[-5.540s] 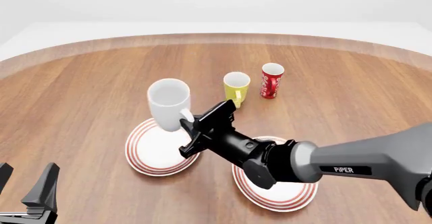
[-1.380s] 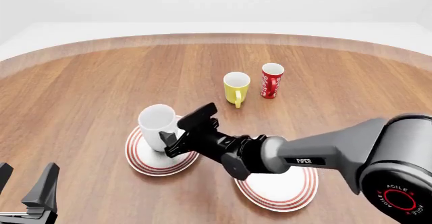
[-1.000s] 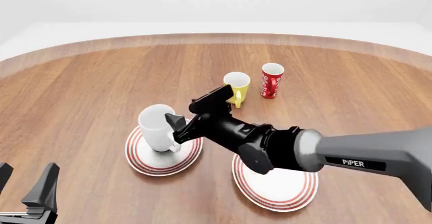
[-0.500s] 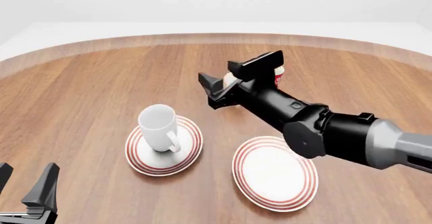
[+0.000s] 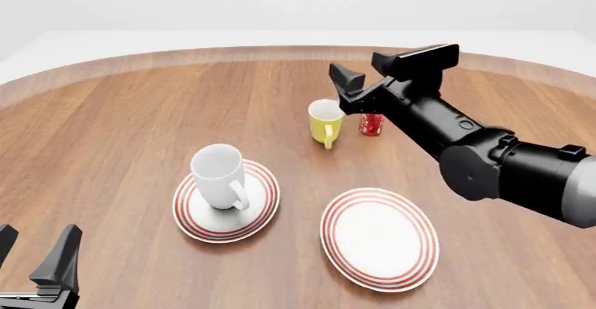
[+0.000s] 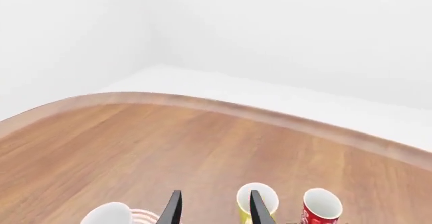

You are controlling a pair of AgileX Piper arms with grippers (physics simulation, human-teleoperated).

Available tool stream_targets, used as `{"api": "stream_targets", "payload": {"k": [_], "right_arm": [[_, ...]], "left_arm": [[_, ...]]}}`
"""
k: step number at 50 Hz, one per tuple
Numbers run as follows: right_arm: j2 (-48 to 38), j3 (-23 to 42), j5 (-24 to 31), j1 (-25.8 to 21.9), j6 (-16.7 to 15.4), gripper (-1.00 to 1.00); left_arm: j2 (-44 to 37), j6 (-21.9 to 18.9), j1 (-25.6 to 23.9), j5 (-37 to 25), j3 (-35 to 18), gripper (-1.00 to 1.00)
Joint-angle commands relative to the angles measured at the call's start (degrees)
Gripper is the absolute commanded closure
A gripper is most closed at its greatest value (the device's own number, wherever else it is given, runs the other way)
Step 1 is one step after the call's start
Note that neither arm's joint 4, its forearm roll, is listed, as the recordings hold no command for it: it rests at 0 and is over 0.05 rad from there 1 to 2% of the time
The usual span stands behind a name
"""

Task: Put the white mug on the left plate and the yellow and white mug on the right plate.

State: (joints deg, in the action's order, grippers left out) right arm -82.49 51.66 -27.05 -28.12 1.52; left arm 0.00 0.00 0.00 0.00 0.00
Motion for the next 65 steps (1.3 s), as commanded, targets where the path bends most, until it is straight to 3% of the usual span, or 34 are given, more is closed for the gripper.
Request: {"api": "stream_targets", "payload": {"k": [1,37,65], "right_arm": [[-0.1,0.44,-0.13,4.31,0.25,-1.0],[-12.72,6.08,-0.65,7.84,2.53,-1.0],[-20.95,10.4,-0.15,6.77,3.95,-1.0]], "left_arm": [[0.0,0.0,0.0,0.0,0.0,-1.0],[0.0,0.0,0.0,0.0,0.0,-1.0],[0.0,0.0,0.0,0.0,0.0,-1.0]]}}
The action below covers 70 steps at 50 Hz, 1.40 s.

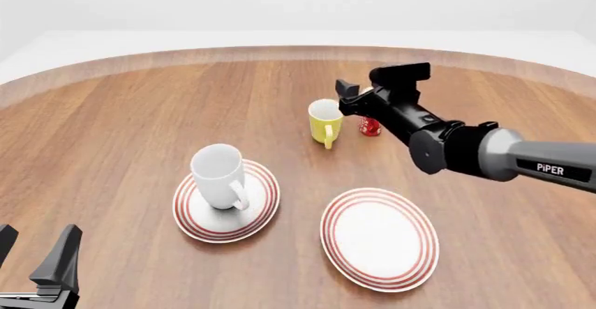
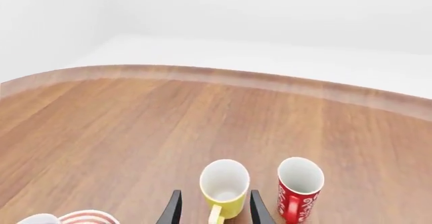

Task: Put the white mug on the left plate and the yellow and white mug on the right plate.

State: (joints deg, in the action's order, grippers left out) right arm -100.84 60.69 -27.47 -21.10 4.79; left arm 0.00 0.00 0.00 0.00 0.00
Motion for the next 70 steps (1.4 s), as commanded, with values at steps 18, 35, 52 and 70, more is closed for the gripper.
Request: {"api": "stream_targets", "payload": {"k": [18,35,52,70], "right_arm": [[-4.71,1.78,0.3,-0.6,1.69,-1.0],[-7.04,2.31,-0.01,-0.37,2.52,-1.0],[-9.9,3.68,0.57,-0.53,2.62,-1.0],[-12.1,5.57,1.85,-0.84,2.41,-1.0]], "left_arm": [[0.0,0.0,0.0,0.0,0.0,-1.0],[0.0,0.0,0.0,0.0,0.0,-1.0],[0.0,0.0,0.0,0.0,0.0,-1.0],[0.0,0.0,0.0,0.0,0.0,-1.0]]}}
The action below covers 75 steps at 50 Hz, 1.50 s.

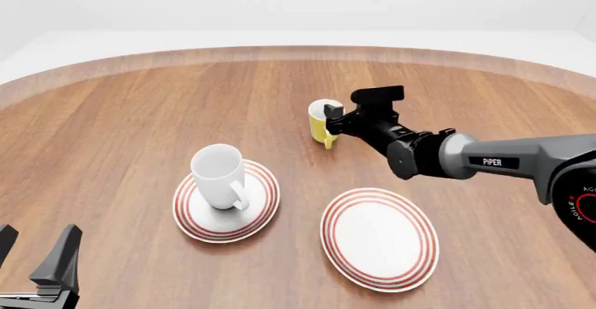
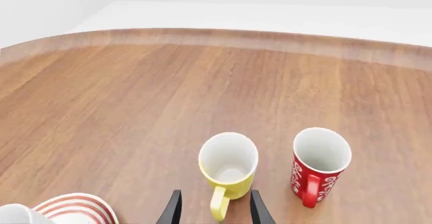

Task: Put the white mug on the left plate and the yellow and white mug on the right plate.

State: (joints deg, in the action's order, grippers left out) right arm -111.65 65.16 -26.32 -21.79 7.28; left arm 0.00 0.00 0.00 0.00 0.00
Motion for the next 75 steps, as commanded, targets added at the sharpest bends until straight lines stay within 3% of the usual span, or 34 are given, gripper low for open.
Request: {"api": "stream_targets", "payload": {"k": [1,46,75], "right_arm": [[-1.36,1.2,0.75,-0.17,-0.05,-1.0],[-5.97,5.71,3.85,-0.03,1.62,-1.0],[-6.9,8.66,9.43,-0.14,3.54,-1.0]], "left_arm": [[0.0,0.0,0.0,0.0,0.0,-1.0],[0.0,0.0,0.0,0.0,0.0,-1.0],[0.0,0.0,0.0,0.0,0.0,-1.0]]}}
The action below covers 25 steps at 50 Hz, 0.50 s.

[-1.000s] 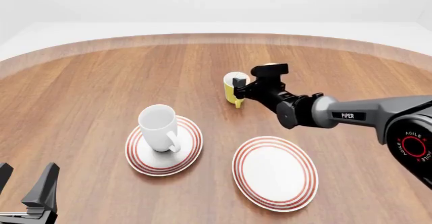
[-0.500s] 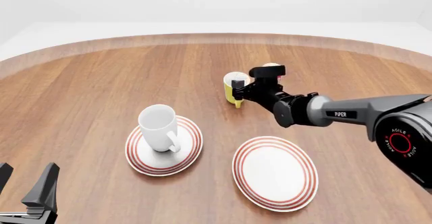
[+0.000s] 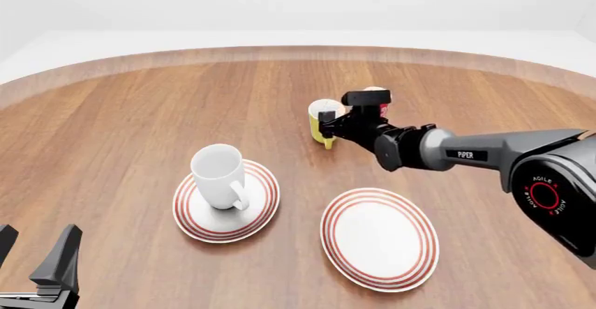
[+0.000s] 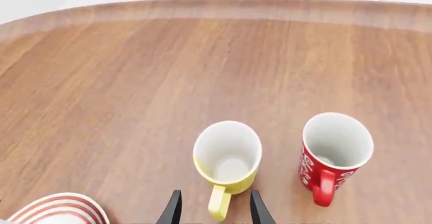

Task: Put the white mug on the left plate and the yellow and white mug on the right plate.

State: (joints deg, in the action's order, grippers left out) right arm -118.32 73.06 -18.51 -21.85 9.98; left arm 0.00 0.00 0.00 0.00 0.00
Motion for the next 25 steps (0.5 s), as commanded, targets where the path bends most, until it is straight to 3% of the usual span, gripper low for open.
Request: {"api": "stream_targets", "payload": {"k": [1,25], "right_arm": [[-0.28,0.85,1.82,-0.12,0.98,-1.0],[-1.32,3.8,5.69,-0.05,2.36,-1.0]], "left_arm": [[0.0,0.0,0.0,0.0,0.0,-1.0],[0.0,0.0,0.0,0.0,0.0,-1.0]]}}
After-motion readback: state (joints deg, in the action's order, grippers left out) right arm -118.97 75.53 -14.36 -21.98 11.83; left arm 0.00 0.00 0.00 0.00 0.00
